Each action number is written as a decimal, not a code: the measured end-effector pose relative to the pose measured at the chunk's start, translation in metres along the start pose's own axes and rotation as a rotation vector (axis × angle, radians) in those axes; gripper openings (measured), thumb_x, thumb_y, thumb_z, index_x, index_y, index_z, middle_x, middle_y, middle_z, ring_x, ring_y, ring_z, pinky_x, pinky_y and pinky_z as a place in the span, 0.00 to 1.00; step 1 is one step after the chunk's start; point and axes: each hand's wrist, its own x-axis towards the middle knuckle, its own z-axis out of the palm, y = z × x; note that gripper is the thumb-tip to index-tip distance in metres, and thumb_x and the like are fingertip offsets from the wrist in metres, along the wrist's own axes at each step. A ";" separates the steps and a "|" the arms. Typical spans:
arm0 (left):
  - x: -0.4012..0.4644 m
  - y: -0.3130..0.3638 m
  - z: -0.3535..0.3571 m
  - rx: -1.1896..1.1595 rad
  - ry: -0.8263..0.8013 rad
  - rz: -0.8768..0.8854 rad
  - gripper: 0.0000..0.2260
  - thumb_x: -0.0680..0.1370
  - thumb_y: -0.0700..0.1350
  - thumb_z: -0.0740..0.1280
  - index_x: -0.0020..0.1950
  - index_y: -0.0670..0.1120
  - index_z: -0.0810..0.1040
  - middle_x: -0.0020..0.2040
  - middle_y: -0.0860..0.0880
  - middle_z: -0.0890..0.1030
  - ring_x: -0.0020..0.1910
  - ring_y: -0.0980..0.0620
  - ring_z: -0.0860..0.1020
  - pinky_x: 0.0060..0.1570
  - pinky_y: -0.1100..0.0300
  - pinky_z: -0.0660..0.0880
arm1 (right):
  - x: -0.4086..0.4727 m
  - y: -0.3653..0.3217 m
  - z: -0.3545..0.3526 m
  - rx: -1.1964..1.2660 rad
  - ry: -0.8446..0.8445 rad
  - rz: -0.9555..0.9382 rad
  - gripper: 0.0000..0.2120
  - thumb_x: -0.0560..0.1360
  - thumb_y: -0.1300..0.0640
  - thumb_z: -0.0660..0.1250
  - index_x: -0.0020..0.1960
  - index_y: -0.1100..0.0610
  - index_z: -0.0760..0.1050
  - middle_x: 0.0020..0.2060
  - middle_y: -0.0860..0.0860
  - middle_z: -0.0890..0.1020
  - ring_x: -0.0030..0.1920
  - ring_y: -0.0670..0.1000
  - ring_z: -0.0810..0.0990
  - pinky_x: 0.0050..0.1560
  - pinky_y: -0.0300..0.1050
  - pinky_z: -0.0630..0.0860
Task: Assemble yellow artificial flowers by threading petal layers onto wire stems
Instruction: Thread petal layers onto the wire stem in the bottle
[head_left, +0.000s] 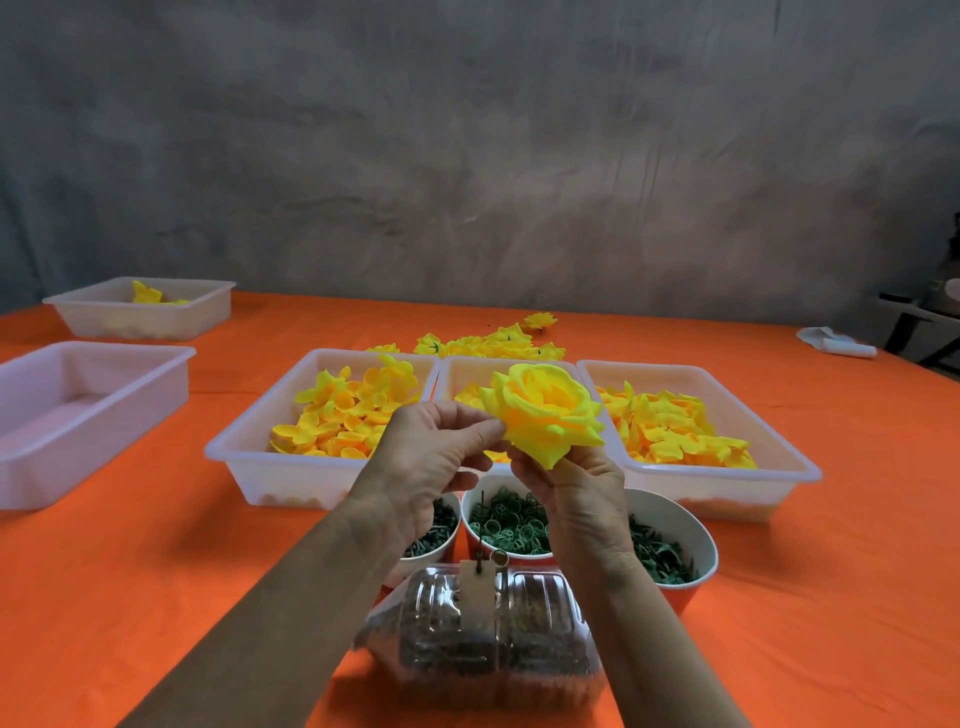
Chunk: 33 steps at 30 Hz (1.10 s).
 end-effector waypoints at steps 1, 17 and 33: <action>0.000 0.000 0.000 -0.005 -0.010 0.000 0.05 0.75 0.39 0.69 0.39 0.44 0.78 0.31 0.50 0.83 0.26 0.58 0.77 0.24 0.68 0.71 | 0.000 0.000 0.001 0.003 0.002 0.002 0.08 0.67 0.66 0.70 0.42 0.56 0.84 0.40 0.52 0.85 0.42 0.50 0.83 0.41 0.40 0.80; 0.010 0.005 0.002 -0.016 0.163 0.045 0.06 0.73 0.35 0.71 0.41 0.43 0.75 0.35 0.48 0.77 0.30 0.54 0.74 0.26 0.63 0.75 | 0.003 0.001 0.003 -0.243 0.023 -0.153 0.09 0.69 0.71 0.71 0.39 0.58 0.82 0.34 0.56 0.82 0.36 0.50 0.77 0.37 0.40 0.78; 0.029 0.000 -0.003 -0.085 0.144 -0.011 0.07 0.73 0.35 0.71 0.46 0.42 0.75 0.39 0.45 0.78 0.31 0.52 0.76 0.28 0.65 0.76 | 0.031 0.005 -0.001 -0.315 0.072 -0.169 0.12 0.68 0.72 0.71 0.37 0.56 0.81 0.26 0.47 0.82 0.28 0.44 0.77 0.32 0.37 0.77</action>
